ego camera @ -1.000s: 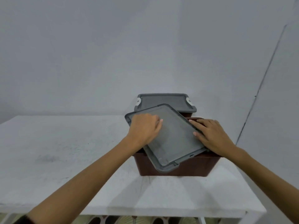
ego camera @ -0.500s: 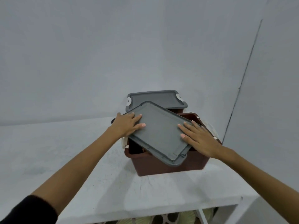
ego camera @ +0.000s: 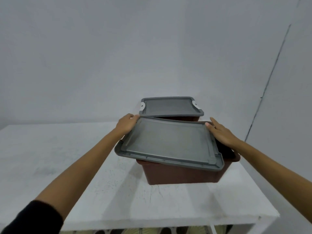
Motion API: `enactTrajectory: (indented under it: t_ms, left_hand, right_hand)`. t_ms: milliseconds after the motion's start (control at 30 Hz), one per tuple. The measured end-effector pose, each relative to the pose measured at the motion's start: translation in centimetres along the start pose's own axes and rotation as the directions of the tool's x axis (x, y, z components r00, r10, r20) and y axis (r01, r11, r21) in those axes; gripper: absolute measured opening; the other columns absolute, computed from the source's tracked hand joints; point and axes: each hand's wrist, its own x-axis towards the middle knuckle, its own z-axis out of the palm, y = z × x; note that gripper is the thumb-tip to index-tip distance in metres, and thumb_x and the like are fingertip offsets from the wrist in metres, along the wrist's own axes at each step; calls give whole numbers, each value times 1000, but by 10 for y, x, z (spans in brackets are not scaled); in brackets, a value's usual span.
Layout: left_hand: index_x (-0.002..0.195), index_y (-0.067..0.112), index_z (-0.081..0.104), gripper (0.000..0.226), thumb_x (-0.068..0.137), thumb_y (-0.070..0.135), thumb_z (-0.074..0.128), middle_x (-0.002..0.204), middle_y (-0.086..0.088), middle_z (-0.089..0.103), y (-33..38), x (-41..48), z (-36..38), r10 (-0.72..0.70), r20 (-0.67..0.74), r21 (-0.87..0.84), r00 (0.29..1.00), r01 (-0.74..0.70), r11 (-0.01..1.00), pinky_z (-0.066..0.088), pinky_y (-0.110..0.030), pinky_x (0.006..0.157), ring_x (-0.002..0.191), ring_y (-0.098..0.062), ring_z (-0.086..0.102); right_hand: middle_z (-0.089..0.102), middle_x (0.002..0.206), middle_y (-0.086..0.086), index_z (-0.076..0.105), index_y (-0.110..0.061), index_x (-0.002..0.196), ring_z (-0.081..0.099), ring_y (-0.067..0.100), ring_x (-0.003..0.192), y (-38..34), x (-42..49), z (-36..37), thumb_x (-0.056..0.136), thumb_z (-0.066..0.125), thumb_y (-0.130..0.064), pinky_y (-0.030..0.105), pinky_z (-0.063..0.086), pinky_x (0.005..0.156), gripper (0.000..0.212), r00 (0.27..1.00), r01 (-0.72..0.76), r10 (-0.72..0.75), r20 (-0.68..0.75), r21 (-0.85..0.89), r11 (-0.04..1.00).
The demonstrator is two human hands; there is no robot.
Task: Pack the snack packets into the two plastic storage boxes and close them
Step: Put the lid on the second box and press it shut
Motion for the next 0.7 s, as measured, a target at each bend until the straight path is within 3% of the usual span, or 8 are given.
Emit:
enactTrajectory:
  t_ms: [100,200,333,467,533,567,633,700]
  left_hand:
    - [140,1,33,59,98,41,35,149,-15,33,9,13,15,-96,100,-141,990,110,984,27,-38,109,134,-32,34]
    - [138,-1,36,59,96,40,39,146,-18,36,17,19,28,-150,31,-215,988,153,965,31,-39,106,131,-34,37]
    - [129,1,49,49,97,36,37,138,-16,47,27,13,30,-116,-84,-360,990,78,930,35,-33,98,119,-29,47]
    - [134,4,43,55,96,44,37,140,-16,45,53,20,10,23,-166,-369,986,-84,926,33,-34,103,126,-30,44]
    - [132,2,44,62,94,51,36,133,-20,50,79,29,-12,67,-202,-359,977,-138,923,36,-38,102,122,-34,48]
    - [130,3,47,66,92,56,35,129,-20,54,93,34,-23,72,-201,-420,977,-153,895,39,-39,102,120,-33,51]
    - [117,11,57,64,89,62,30,105,-7,71,117,35,-42,74,-153,-641,985,-156,751,51,-26,88,102,-17,66]
    - [86,17,61,54,97,53,22,64,7,72,134,37,-55,120,-145,-753,982,-188,630,50,-12,52,60,-2,68]
  right_hand:
    - [16,157,9,14,-15,149,18,27,144,-7,9,2,99,30,-43,39,15,117,60,996,-83,86,-17,100,991]
    - [35,146,18,31,-21,143,37,36,131,0,13,11,93,39,-44,46,30,111,56,989,-137,142,-51,93,986]
    - [30,150,15,28,-19,144,30,33,137,-3,14,6,93,42,-46,42,26,112,60,989,-117,137,-60,260,958]
    - [17,156,7,20,-19,148,20,25,143,-27,34,-34,96,36,-43,36,19,115,59,984,0,77,-158,438,899]
    - [37,146,6,38,-17,140,37,22,133,-44,47,-59,97,35,-40,32,29,111,49,971,69,66,-230,533,844]
    - [53,127,3,54,-19,123,51,16,116,-53,52,-72,97,36,-38,26,37,100,37,962,109,65,-266,590,800]
    - [54,85,-10,54,-24,82,50,3,76,-77,55,-98,97,35,-36,17,38,71,27,946,181,64,-319,679,711]
    - [54,88,-11,57,-24,91,48,3,74,-94,56,-120,97,32,-40,21,37,69,30,937,256,32,-348,748,612]
